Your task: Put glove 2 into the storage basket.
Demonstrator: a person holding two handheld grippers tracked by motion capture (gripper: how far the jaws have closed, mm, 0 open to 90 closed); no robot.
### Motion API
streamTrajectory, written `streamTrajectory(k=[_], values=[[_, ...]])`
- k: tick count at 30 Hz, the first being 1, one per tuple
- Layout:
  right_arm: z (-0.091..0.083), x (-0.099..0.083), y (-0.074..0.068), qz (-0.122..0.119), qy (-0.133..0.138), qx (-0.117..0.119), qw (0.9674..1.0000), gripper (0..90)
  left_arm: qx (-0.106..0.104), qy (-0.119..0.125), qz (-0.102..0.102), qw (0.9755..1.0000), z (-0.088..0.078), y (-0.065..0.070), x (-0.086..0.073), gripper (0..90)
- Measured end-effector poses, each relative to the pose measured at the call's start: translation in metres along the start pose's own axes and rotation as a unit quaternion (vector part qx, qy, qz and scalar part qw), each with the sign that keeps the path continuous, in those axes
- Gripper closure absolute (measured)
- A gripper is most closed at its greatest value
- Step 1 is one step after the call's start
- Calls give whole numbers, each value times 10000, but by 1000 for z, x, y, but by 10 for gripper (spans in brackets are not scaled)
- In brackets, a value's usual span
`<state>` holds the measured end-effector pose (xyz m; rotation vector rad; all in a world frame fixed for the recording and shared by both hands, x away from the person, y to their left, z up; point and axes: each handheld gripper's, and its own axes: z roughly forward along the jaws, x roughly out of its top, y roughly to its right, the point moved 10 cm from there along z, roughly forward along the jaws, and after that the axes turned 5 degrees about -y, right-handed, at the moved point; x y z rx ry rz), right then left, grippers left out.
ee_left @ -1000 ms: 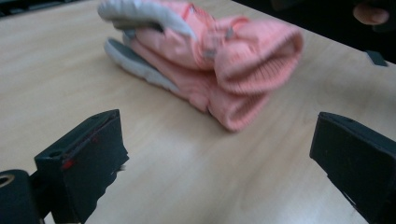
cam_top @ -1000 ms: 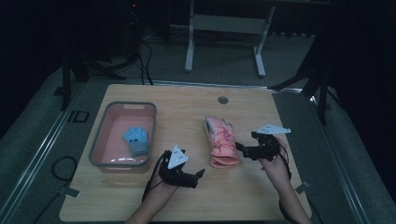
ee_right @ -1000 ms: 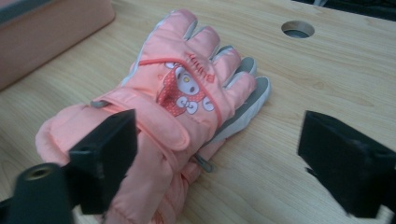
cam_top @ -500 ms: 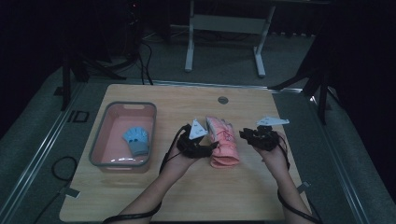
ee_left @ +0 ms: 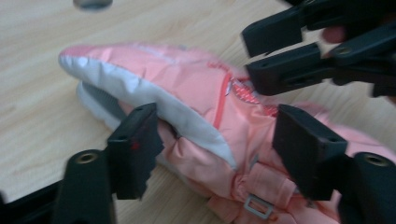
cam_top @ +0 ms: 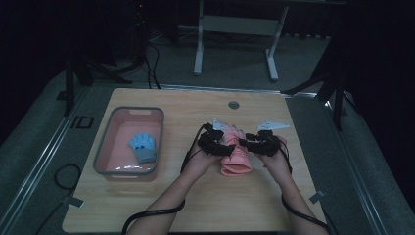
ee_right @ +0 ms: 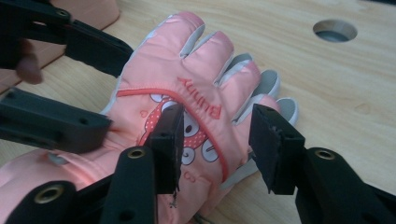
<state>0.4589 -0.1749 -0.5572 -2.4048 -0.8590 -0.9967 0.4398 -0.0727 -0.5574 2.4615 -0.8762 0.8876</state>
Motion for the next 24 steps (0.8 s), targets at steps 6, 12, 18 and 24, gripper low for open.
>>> streamTrajectory(k=[6,12,18,24], values=[[15,-17,1,420,-343,198,9983,411,-169,-298,-529,9980,17,-8,-17,182],[31,-33,9,1277,-846,690,9858,387,-709,-288,-1275,9889,39,-11,-31,168],[37,-40,12,1812,-1032,1107,9717,400,-1318,-261,-1507,9794,45,-7,-33,253],[34,-36,4,1681,-898,911,9774,687,-1025,-226,-1040,9890,38,-2,-26,602]])
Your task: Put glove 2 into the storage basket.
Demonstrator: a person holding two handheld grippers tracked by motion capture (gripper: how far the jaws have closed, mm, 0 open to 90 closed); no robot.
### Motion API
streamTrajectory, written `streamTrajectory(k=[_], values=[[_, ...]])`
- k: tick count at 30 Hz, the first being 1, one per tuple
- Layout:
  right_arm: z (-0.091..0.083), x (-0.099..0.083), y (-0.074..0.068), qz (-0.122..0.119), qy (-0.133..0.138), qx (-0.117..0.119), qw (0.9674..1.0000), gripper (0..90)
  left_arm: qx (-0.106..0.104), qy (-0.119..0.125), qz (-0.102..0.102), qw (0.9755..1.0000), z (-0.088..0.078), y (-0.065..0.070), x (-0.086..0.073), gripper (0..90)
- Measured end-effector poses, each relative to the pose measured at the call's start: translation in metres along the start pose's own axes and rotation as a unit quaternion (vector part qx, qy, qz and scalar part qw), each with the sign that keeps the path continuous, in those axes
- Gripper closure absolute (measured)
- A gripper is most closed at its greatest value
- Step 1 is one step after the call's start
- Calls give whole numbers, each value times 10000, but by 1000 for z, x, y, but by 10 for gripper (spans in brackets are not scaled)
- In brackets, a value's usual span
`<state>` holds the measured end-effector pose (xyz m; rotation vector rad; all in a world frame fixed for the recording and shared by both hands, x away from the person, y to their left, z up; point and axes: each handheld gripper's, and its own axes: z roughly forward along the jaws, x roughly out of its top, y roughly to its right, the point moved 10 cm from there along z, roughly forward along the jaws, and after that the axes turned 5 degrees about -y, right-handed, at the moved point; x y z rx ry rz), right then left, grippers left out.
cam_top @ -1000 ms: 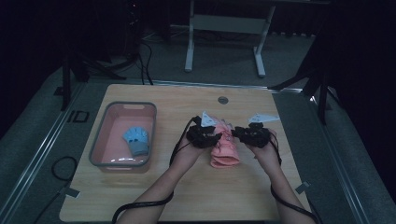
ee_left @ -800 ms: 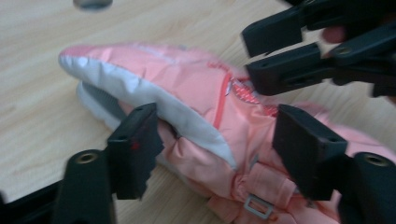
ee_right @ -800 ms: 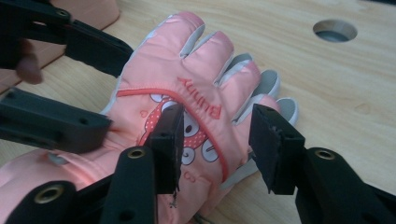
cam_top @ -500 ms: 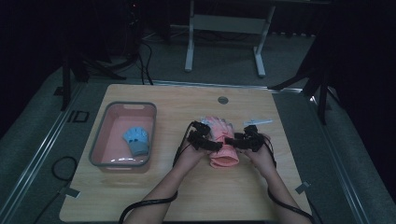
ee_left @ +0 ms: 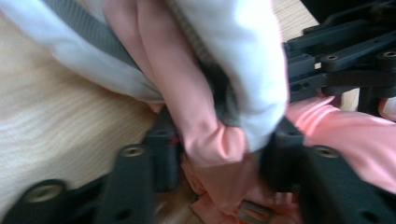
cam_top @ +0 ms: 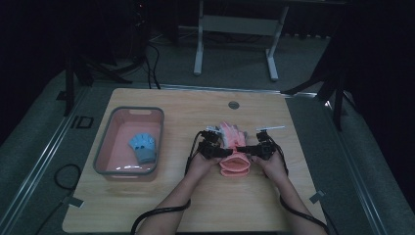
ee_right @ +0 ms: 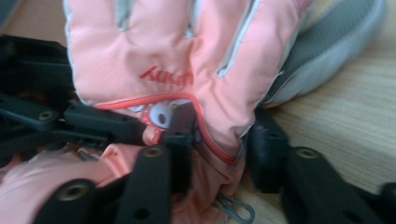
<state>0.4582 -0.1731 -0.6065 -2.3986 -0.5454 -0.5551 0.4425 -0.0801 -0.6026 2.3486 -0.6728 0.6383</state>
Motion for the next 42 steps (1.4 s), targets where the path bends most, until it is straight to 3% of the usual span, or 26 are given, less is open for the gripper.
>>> streamTrajectory(k=[5,11,25,34,42], values=[[-5,2,-8,-156,199,-208,9995,725,-23,9,-40,10000,-8,3,2,659],[-21,12,-25,-367,397,-359,9979,736,19,50,118,9999,-29,10,14,672],[-33,38,-73,-574,595,-191,9964,736,243,59,293,9993,-87,8,24,671],[-32,60,-108,-776,659,-131,9947,736,322,200,291,9989,-126,-2,27,670],[-22,80,-144,-954,699,9,9930,736,522,275,245,9980,-167,-18,26,671]])
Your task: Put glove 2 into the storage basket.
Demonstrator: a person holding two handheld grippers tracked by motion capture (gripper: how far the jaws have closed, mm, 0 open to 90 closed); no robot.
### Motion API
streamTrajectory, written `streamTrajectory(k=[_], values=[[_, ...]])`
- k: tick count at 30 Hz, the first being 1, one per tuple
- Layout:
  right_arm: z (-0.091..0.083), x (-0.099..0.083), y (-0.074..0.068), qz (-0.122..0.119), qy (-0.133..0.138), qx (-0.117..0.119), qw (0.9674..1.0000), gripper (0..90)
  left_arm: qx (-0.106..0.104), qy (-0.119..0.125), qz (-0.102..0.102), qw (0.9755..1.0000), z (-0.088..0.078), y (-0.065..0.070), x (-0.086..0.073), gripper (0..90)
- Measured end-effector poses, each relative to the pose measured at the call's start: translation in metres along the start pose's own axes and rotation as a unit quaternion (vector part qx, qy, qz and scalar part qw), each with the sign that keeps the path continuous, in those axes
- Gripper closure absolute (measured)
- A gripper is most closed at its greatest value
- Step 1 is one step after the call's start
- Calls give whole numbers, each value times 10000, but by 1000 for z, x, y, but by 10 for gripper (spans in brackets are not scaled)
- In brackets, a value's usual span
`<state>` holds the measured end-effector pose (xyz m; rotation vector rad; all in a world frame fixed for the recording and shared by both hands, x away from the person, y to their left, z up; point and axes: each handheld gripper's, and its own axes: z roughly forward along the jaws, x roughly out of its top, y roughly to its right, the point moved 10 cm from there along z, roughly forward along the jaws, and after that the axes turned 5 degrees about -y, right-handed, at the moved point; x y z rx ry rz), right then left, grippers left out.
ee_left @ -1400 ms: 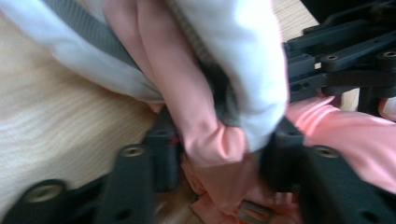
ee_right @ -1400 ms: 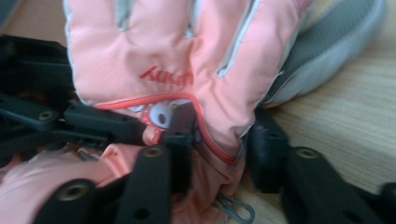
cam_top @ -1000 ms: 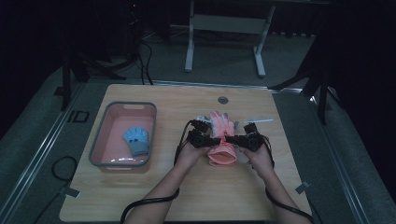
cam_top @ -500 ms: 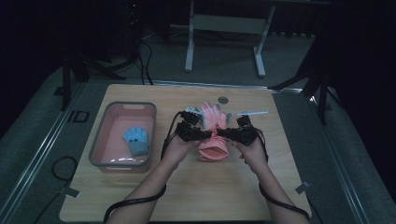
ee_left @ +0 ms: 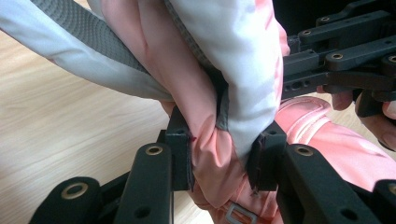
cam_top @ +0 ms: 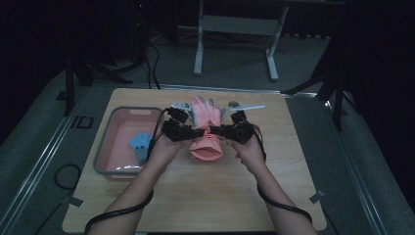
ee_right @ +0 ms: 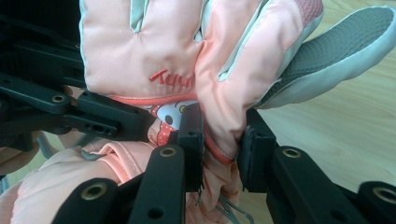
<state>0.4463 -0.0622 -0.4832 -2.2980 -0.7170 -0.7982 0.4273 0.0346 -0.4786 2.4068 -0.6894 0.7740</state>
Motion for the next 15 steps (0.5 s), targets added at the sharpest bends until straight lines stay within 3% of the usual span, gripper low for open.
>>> streamTrajectory(k=[15], values=[[34,37,-59,-282,3,281,9992,736,316,120,-252,9991,-66,-42,-14,671]])
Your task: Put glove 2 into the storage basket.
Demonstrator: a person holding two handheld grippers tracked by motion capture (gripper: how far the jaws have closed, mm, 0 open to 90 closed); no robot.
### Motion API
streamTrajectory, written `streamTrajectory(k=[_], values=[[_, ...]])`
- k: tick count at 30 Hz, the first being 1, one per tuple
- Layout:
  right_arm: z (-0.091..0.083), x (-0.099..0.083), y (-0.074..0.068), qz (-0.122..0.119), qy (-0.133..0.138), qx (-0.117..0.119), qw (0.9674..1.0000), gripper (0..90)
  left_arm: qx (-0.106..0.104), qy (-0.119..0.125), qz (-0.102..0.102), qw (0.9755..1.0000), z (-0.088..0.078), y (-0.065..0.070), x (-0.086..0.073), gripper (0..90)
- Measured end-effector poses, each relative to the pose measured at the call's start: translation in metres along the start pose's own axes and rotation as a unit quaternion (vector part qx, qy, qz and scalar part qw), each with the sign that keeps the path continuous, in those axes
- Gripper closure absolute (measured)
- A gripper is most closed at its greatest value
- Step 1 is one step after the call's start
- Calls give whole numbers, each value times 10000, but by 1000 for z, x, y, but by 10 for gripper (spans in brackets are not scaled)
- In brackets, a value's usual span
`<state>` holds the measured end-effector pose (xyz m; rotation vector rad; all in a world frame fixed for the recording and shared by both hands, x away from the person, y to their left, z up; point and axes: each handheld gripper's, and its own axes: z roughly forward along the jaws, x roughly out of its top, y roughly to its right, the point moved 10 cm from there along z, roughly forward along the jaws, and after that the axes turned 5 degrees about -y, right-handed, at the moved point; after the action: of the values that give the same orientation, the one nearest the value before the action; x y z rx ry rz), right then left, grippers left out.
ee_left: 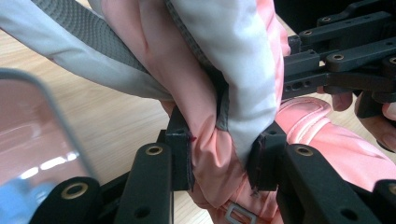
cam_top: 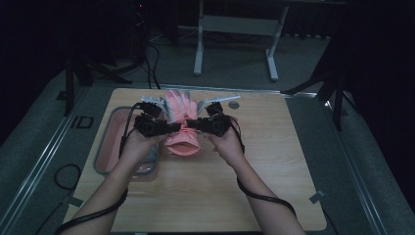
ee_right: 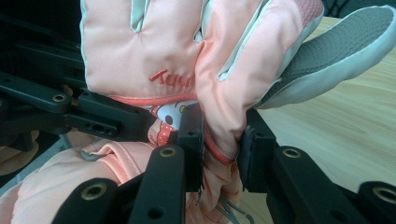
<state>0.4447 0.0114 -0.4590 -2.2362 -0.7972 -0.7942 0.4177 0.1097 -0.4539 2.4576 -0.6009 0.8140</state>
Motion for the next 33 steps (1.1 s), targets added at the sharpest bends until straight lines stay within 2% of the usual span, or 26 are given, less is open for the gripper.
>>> streamTrajectory(k=[3,12,19,26,33], values=[[13,8,-16,-61,-34,90,9999,735,49,19,-52,10000,-13,-11,-5,671],[47,24,-50,-239,-156,260,9993,735,206,74,-255,9994,-46,-47,-23,671],[83,35,-79,-384,-255,419,9981,736,406,103,-482,9980,-68,-79,-42,671],[112,30,-88,-404,-417,484,9971,735,441,3,-641,9970,-66,-101,-60,670],[133,14,-79,-404,-589,340,9969,735,330,-95,-762,9965,-44,-114,-76,670]])
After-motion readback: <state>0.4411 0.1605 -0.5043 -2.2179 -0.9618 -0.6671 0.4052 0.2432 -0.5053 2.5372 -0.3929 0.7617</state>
